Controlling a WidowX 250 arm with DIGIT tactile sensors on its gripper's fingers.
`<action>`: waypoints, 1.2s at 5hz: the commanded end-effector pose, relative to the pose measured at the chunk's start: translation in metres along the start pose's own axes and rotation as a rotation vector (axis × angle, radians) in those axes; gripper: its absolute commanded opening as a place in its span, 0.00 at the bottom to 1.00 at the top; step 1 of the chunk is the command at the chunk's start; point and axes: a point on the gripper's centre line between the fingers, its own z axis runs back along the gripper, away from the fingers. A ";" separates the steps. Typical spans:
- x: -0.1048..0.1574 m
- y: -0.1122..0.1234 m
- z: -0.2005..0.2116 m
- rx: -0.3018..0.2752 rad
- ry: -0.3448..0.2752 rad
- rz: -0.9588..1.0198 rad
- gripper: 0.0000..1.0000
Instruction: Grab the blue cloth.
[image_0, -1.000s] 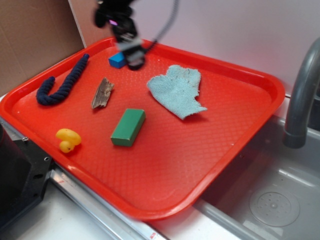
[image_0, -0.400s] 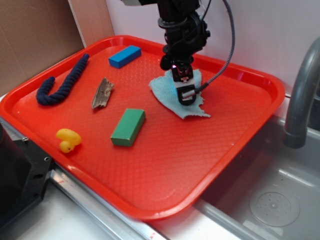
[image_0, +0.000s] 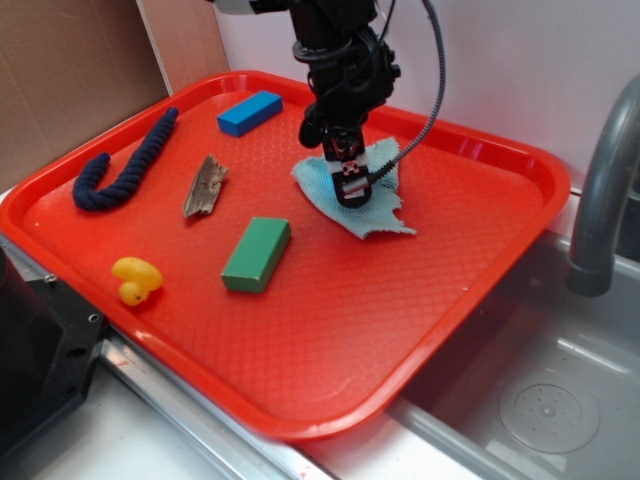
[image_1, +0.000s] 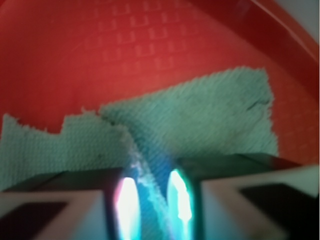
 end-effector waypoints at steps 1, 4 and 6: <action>-0.003 -0.009 0.004 0.022 -0.029 0.017 0.00; -0.013 0.008 0.069 0.035 -0.111 -0.017 1.00; -0.035 0.021 0.010 -0.062 -0.035 -0.108 1.00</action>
